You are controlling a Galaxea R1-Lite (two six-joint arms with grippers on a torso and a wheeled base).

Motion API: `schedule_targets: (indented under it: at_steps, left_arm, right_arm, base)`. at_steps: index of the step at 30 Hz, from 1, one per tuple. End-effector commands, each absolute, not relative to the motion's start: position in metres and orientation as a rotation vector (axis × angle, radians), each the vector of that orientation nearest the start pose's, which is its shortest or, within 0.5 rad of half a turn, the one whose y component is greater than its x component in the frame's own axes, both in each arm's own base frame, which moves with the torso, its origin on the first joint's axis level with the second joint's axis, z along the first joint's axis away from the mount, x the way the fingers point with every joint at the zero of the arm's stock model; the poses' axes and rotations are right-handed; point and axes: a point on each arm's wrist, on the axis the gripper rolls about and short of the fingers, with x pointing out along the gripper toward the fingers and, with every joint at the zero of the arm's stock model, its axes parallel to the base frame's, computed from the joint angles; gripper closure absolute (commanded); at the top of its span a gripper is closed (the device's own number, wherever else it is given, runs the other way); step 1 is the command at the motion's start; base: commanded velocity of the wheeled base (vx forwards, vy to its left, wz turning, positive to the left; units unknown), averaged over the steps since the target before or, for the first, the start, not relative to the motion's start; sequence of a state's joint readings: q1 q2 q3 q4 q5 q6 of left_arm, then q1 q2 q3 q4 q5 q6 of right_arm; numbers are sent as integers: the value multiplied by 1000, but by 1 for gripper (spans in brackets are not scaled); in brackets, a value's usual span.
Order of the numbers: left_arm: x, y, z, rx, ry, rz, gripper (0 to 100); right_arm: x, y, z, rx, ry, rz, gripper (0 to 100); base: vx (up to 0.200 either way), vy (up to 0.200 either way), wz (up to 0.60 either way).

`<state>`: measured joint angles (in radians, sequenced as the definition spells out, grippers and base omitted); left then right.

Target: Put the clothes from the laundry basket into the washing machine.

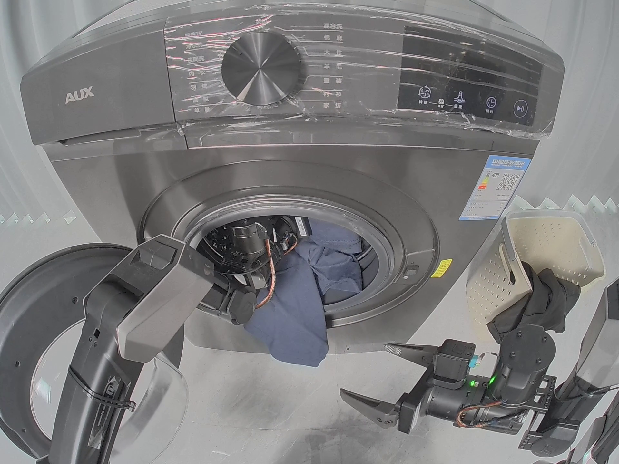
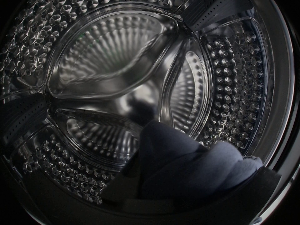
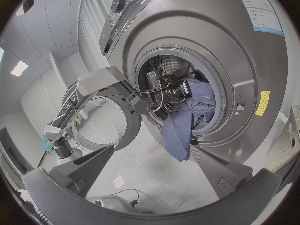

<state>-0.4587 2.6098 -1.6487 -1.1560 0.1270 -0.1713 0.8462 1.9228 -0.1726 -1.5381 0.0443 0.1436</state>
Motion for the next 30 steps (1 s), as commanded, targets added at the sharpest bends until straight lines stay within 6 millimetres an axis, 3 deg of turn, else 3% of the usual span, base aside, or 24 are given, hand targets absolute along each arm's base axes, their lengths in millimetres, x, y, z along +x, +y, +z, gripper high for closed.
schedule_targets:
  at_steps: [1,5,11,20,30]
  left_arm:
    - [467,-229,74,-244,-158,-351,0]
    - [454,-230,85,-277,-121,-365,0]
    - [436,-225,83,-248,-25,-390,0]
    - [405,-219,43,-171,199,-458,0]
    - [397,-224,7,-89,281,-472,0]
  right_arm:
    - [162,185,73,46,272,870,0]
    - [163,185,74,48,268,869,0]
    - [165,184,74,49,266,860,0]
    - [164,186,73,46,270,866,0]
    - [164,186,70,43,281,866,0]
  base:
    - [0,0,0]
    - [0,0,0]
    - [0,0,0]
    - [0,0,0]
    - [0,0,0]
